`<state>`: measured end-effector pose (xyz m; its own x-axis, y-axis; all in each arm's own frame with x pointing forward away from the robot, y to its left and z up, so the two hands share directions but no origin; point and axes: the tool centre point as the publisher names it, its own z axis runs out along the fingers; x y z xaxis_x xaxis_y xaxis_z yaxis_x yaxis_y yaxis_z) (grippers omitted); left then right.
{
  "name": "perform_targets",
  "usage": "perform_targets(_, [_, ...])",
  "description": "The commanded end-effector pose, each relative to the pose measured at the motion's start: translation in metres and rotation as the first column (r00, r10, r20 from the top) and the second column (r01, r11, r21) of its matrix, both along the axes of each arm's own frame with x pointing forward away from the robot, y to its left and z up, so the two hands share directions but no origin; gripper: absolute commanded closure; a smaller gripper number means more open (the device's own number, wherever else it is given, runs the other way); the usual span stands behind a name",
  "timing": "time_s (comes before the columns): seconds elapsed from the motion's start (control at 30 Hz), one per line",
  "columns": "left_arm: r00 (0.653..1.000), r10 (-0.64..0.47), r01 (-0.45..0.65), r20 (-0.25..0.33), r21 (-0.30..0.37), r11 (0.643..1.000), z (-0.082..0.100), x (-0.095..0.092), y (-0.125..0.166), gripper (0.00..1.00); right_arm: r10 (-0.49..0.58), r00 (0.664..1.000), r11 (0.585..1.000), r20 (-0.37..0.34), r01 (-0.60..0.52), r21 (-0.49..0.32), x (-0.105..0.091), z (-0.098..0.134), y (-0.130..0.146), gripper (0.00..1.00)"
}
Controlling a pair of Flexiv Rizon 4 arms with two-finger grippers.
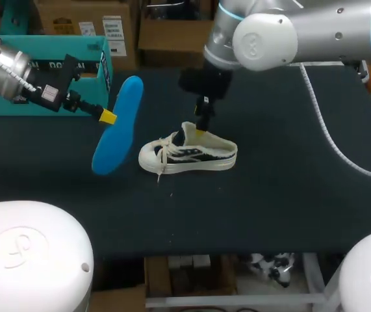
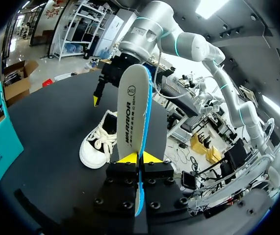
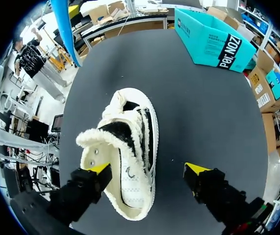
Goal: Open the shoe tongue, take the insole out of the shoe, put the insole back into the shoe, and pack the shoe into the shoebox
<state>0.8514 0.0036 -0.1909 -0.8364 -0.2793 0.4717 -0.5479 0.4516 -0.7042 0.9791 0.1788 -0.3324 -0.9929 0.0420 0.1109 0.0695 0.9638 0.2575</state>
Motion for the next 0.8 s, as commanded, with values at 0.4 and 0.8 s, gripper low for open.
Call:
perform_targets(0.4, [0.999,0.036,-0.036,-0.008,0.016,0.999,-0.014,-0.006,0.014,1.0,-0.019,1.0,0.964,0.003,0.019,-0.264,0.002,-0.025,0.012,0.54])
perform_targets(0.8, [0.999,0.038,-0.038,-0.004,0.025,0.999,-0.018,-0.007,0.013,1.0,-0.055,0.998,0.944,0.009,0.055,-0.325,-0.002,-0.026,0.005,1.0])
